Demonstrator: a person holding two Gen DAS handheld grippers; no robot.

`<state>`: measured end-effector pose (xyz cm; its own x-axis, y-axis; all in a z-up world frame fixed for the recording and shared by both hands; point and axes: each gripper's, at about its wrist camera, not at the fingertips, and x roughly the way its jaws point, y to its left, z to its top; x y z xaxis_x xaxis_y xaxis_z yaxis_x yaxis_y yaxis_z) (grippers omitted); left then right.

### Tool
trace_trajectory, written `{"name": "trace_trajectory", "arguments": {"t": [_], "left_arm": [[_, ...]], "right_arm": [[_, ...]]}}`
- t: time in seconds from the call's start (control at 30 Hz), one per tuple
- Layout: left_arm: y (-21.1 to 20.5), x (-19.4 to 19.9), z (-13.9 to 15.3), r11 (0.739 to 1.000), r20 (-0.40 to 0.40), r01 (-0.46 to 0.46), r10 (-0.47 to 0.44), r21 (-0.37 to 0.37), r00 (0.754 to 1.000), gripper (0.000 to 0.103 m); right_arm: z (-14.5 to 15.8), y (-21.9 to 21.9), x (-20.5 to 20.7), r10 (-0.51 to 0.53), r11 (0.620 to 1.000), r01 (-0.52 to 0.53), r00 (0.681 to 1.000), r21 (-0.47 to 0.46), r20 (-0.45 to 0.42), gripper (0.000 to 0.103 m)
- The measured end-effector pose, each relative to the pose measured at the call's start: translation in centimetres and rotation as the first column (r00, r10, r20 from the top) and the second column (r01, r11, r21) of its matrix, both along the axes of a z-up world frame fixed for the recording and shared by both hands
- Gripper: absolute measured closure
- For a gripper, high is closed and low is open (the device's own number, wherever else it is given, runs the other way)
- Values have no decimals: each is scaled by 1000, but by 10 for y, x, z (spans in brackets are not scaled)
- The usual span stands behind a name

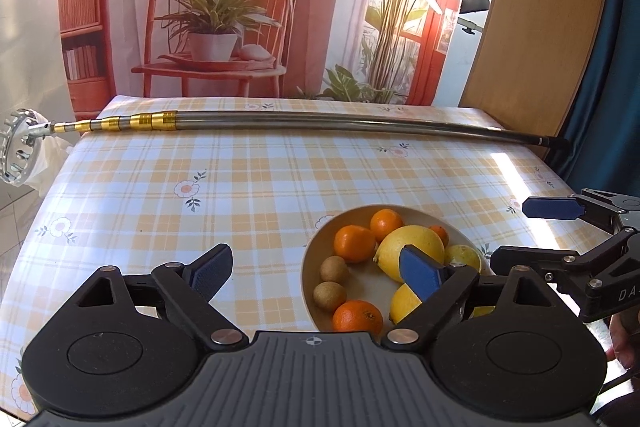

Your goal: Organize fruits

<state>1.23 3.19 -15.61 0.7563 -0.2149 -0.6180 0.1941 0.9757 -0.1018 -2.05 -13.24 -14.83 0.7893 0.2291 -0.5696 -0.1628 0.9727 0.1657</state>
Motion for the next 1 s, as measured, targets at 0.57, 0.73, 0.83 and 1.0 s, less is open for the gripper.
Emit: {"name": "trace_trajectory", "arguments": {"t": [0.57, 0.73, 0.83, 1.0], "left_arm": [[-17, -20, 103, 999, 266, -10, -2, 45, 964, 2], [-25, -27, 133, 999, 342, -28, 14, 35, 940, 0], [-28, -28, 143, 999, 360, -41, 26, 34, 933, 0], [-30, -29, 150, 997, 374, -75, 63, 16, 925, 0]], "right_arm": [[104, -14, -19, -130, 987, 147, 966, -62, 223, 0], [128, -17, -26, -142, 985, 163, 951, -54, 274, 0], [137, -18, -28, -153, 984, 173, 946, -48, 284, 0], [142, -19, -31, -178, 979, 198, 941, -41, 289, 0]]}}
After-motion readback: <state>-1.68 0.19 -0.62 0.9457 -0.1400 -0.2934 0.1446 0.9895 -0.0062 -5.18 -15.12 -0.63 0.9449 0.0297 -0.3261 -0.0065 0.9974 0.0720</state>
